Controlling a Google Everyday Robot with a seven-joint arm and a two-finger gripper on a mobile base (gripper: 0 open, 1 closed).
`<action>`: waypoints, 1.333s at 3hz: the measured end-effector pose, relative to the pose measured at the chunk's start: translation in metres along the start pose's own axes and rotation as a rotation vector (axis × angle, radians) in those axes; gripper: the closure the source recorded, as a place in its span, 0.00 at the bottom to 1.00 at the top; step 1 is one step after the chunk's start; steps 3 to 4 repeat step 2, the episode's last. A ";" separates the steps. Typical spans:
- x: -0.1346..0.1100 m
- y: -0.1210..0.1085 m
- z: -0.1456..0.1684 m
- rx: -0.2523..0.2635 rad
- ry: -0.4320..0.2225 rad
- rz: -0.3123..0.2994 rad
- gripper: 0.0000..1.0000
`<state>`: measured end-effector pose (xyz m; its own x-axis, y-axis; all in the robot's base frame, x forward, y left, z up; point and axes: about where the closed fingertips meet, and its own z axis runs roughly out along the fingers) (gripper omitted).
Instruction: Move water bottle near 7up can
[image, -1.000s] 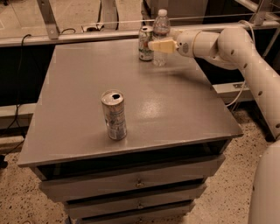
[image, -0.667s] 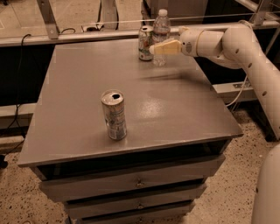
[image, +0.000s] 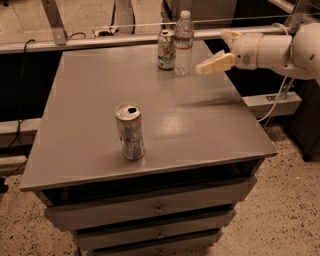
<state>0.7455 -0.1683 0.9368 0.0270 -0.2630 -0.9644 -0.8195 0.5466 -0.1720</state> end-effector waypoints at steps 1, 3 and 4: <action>-0.004 0.029 -0.048 -0.068 0.085 -0.084 0.00; -0.005 0.035 -0.046 -0.090 0.087 -0.085 0.00; -0.005 0.035 -0.046 -0.090 0.087 -0.085 0.00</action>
Offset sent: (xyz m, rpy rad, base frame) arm -0.0454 -0.0197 0.0065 -0.1060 -0.0012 0.0607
